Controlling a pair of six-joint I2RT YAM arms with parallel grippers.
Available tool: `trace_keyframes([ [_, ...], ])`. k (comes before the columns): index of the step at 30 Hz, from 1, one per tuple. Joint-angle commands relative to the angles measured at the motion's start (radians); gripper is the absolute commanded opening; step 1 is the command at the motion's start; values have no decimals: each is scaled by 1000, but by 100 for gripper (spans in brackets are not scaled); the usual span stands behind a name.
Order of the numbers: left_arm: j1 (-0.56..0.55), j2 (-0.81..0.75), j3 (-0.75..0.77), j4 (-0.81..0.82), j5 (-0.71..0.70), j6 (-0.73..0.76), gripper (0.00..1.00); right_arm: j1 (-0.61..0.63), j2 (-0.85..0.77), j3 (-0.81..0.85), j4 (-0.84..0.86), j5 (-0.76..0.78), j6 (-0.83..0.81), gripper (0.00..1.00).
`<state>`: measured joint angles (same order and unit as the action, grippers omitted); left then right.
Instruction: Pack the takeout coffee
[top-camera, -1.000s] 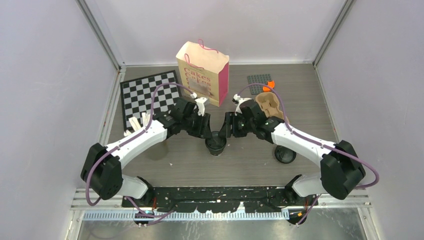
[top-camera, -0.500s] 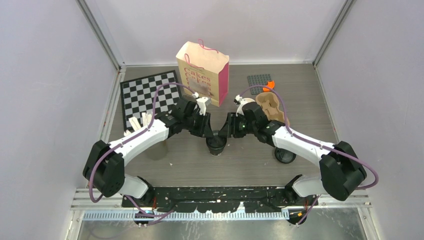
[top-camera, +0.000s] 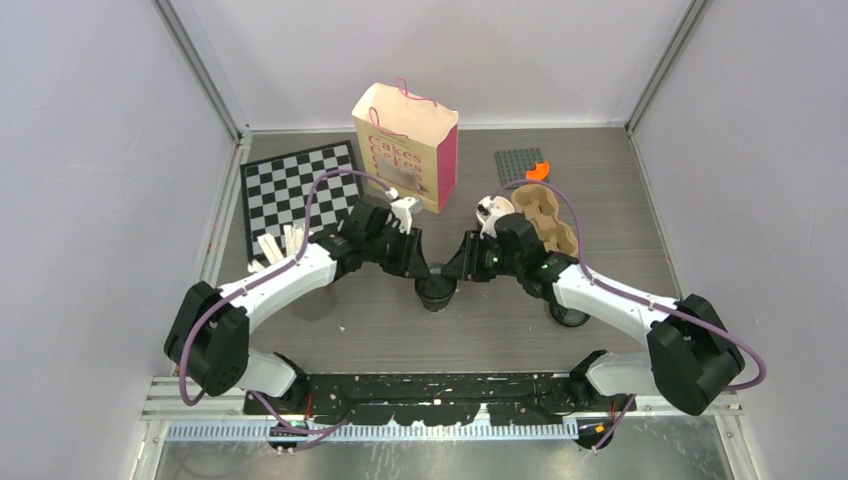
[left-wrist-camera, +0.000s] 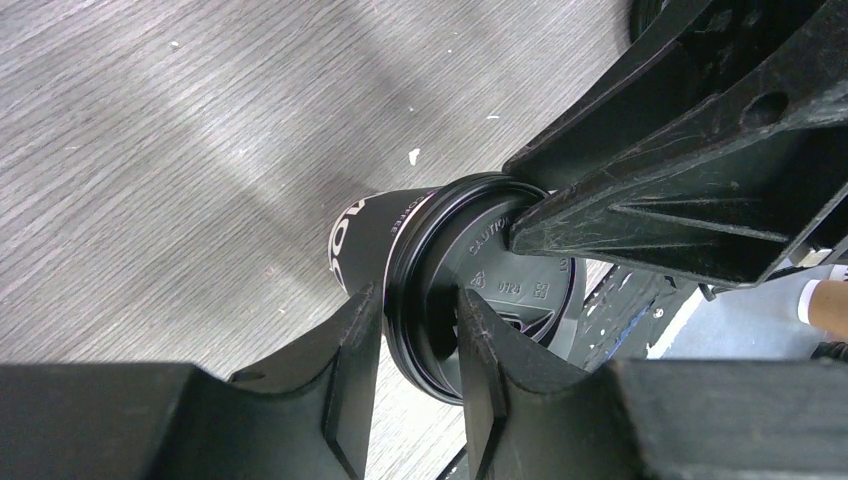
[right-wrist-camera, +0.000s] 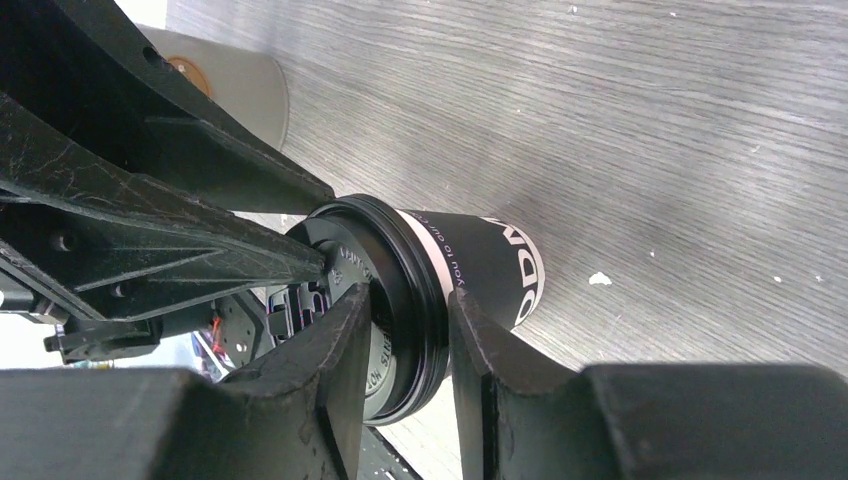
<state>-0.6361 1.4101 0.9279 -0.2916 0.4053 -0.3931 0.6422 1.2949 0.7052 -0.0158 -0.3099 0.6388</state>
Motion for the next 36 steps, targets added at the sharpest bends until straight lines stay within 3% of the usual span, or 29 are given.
trace_keyframes([
  [1, -5, 17, -53, -95, -43, 34, 35, -1, -9, -100, 10, 19, 34, 35],
  [18, -5, 51, -68, -109, -56, 62, 35, -49, 35, -346, 264, -19, 151, 24],
  [26, -6, 44, -80, -118, -54, 4, 34, -76, 68, -341, 297, -48, 183, 22],
  [32, -9, 3, -101, -67, -14, -136, 34, -77, -49, -166, 101, -66, 123, 35],
  [36, -10, 7, -94, -57, -11, -178, 34, -79, -84, -70, -31, -67, 76, 51],
])
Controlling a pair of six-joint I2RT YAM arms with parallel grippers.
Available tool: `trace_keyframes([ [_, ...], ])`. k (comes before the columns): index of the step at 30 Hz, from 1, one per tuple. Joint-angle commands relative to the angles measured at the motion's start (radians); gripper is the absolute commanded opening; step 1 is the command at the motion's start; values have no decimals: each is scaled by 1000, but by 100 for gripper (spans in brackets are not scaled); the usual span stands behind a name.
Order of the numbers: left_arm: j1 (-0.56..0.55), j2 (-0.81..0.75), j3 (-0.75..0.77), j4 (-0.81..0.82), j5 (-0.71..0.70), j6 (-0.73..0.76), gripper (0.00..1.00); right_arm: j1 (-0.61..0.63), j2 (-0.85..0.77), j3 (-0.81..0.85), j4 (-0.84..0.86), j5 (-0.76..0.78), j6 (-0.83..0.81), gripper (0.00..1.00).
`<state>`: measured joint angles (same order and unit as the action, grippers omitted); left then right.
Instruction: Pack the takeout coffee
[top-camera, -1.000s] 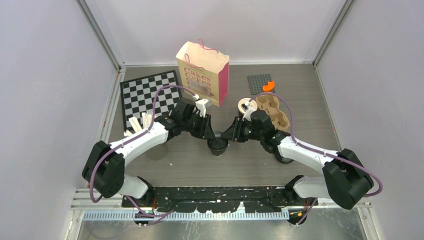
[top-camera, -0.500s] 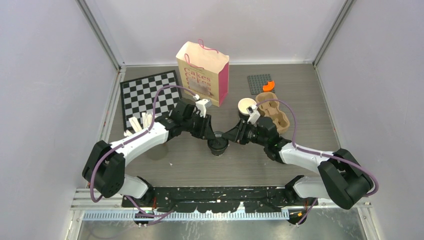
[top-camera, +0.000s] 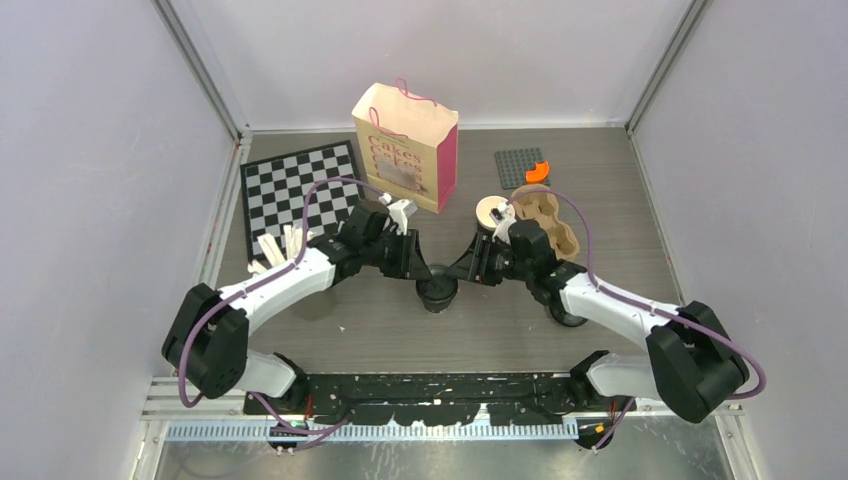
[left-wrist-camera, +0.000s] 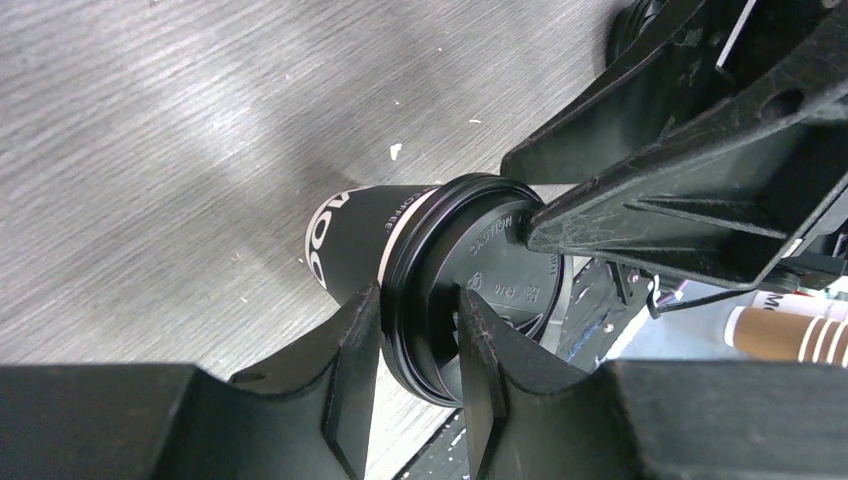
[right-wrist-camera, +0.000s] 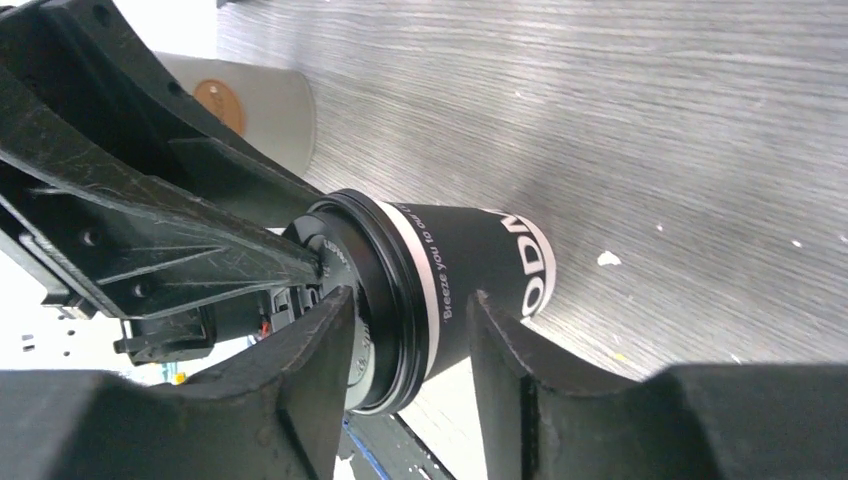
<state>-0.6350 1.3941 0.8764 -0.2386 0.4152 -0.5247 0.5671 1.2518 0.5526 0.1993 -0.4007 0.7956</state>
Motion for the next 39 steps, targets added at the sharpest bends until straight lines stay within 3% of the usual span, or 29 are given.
trace_keyframes([
  [1, -12, 24, -40, -111, -25, -55, 34, -4, -48, 92, -267, 23, -88, 55],
  [6, -13, 34, -37, -110, -39, -65, 34, -5, -94, 78, -286, -22, -65, 65],
  [13, -17, 46, -34, -109, -50, -66, 34, -4, -92, 57, -250, -84, -24, 51],
  [19, -20, 40, -38, -109, -59, -69, 34, -3, -7, 18, -83, -159, 54, 43],
  [25, -24, 47, -56, -110, -80, -66, 34, -3, 15, -74, -40, -124, 56, 32],
  [33, -24, 49, -124, -92, -114, -83, 34, -6, 83, -187, -11, -45, -4, 31],
  [39, -48, -18, -121, -102, -116, -114, 33, -18, 107, -143, 15, -82, -29, 31],
])
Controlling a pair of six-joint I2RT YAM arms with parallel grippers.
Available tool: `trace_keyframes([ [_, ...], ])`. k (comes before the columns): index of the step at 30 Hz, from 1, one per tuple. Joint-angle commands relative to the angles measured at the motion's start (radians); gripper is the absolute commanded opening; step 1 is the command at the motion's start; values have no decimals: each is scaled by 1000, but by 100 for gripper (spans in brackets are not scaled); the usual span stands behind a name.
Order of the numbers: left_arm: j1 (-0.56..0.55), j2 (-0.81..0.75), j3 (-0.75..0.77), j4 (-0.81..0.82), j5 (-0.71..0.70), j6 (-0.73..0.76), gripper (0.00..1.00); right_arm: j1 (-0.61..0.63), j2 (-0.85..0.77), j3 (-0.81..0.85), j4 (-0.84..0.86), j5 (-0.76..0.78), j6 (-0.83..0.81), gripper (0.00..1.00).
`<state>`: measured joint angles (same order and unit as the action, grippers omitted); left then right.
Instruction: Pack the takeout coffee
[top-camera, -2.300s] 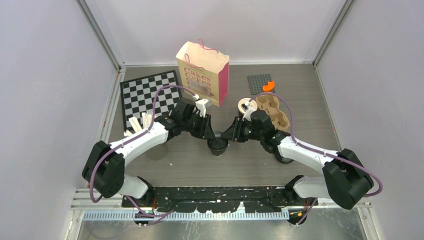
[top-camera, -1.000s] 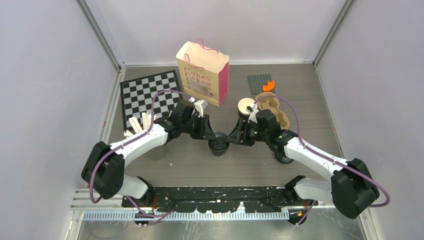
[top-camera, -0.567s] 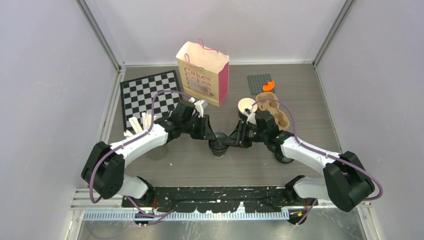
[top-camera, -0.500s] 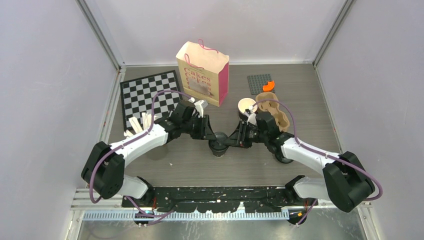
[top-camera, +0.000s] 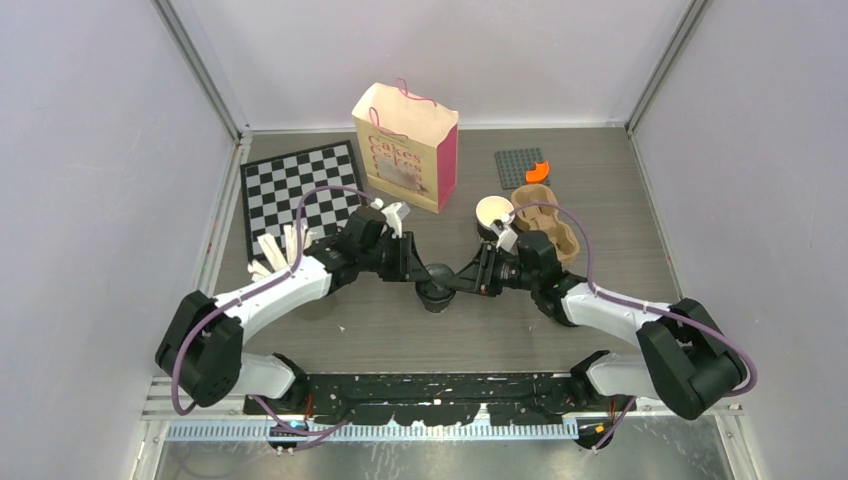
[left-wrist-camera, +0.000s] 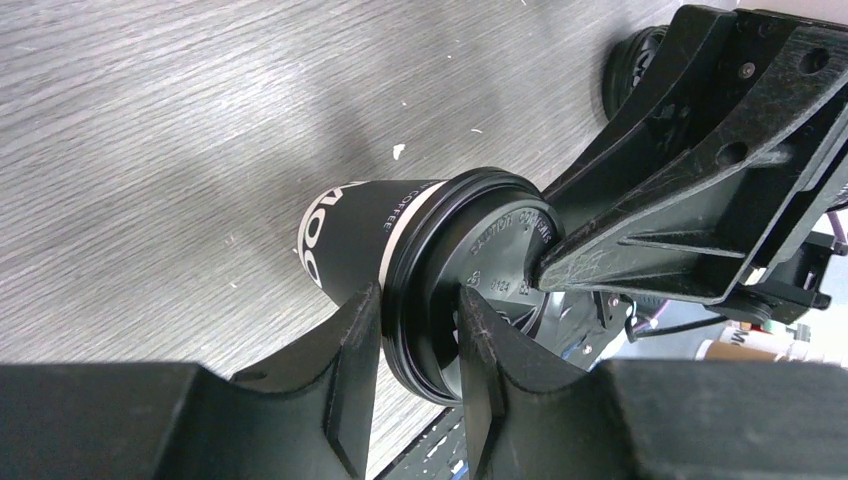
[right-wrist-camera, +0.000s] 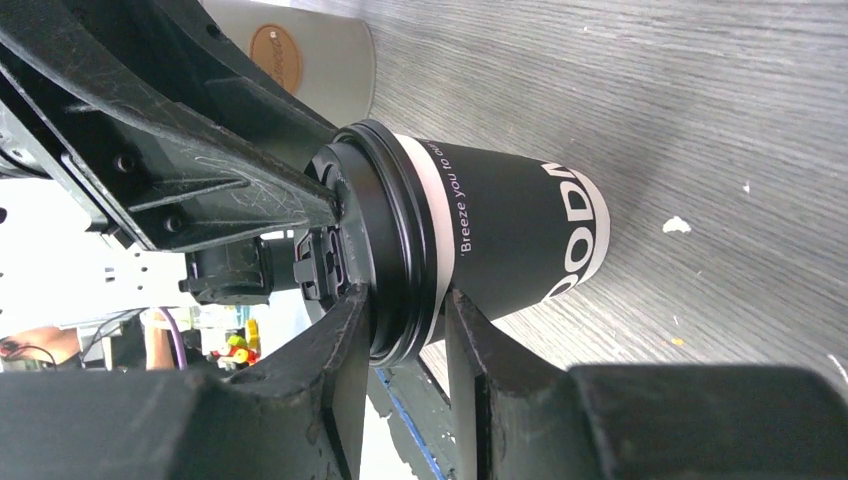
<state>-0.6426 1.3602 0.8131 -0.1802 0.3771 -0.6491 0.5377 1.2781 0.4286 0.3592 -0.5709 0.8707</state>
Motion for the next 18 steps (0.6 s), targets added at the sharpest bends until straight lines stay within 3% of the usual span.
trace_keyframes([
  [1, -44, 1, -53, -164, -80, 4, 33, 12, 74, 7, -169, 87, -118, 31],
  [5, -61, -38, -48, -169, -92, -19, 34, 7, 53, 112, -278, 104, -180, 37],
  [18, -112, -112, -57, -160, -181, -86, 37, -19, 121, 304, -395, 33, -272, 49],
])
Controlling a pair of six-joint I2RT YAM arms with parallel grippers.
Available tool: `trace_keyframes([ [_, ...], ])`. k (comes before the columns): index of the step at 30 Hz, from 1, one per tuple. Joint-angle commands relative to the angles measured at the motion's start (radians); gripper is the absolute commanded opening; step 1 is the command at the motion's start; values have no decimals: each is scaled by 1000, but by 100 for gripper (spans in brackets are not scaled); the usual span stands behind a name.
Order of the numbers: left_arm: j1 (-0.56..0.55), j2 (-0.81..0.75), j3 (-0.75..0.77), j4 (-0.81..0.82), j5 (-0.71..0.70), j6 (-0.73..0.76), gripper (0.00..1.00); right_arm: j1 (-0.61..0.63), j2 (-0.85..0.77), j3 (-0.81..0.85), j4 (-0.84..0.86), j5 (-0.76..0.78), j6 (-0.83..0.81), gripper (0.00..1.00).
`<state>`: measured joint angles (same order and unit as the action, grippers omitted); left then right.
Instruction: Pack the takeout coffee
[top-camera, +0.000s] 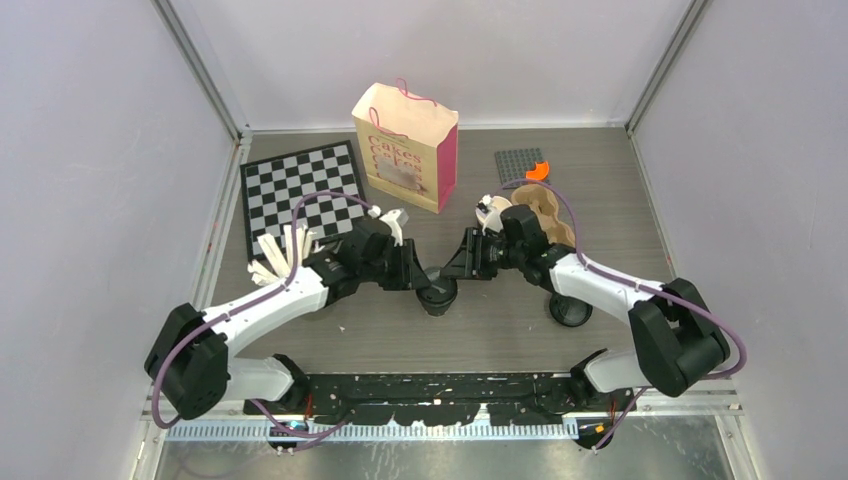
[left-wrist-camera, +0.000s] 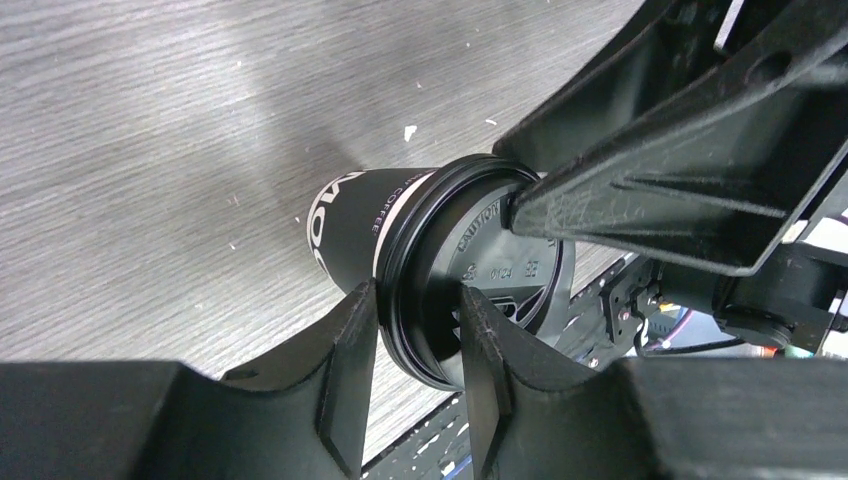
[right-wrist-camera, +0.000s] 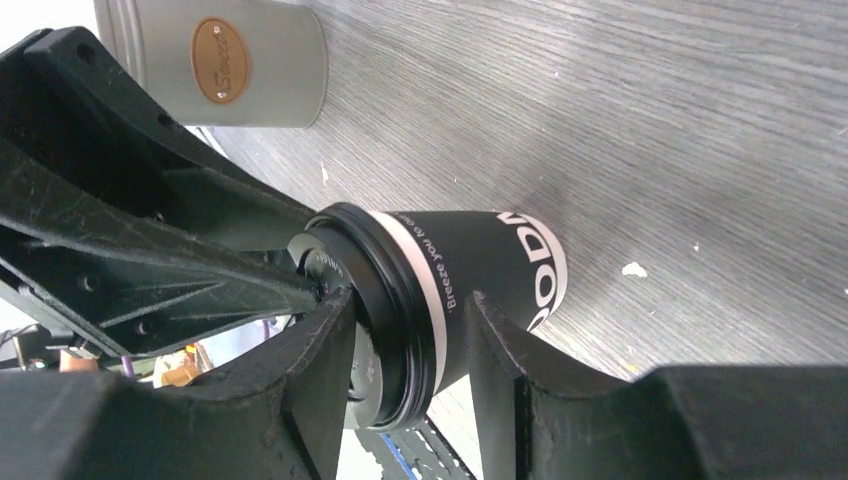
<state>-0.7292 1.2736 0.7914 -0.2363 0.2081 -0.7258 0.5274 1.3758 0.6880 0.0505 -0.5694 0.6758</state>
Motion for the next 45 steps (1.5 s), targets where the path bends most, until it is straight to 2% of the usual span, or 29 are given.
trace_keyframes([
  [1, -26, -33, -36, -107, -18, -13, 37, -8, 25, 50, -93, 27, -80, 49],
  [5, -26, -76, -40, -107, -42, -25, 40, -9, 25, 63, -117, 17, -92, 51],
  [7, -26, -94, -37, -110, -58, -24, 47, -10, 15, 68, -129, 14, -94, 53],
  [12, -26, -116, 8, -161, -85, 44, 63, -9, -29, 82, -193, 29, -101, 67],
  [17, -23, -117, 69, -208, -120, 107, 68, -9, -104, 82, -265, 38, -93, 74],
  [24, -9, -79, 126, -172, -56, 191, 68, -8, -214, 44, -287, -8, -39, 75],
  [30, 12, -9, 170, -169, -22, 251, 64, 18, -266, -42, -196, -29, 84, 70],
  [39, 33, 62, 188, -134, 2, 277, 58, 123, -255, -120, -55, 30, 229, 74],
  [45, 34, 83, 169, -121, 13, 274, 53, 143, -214, -142, 40, 68, 272, 69],
])
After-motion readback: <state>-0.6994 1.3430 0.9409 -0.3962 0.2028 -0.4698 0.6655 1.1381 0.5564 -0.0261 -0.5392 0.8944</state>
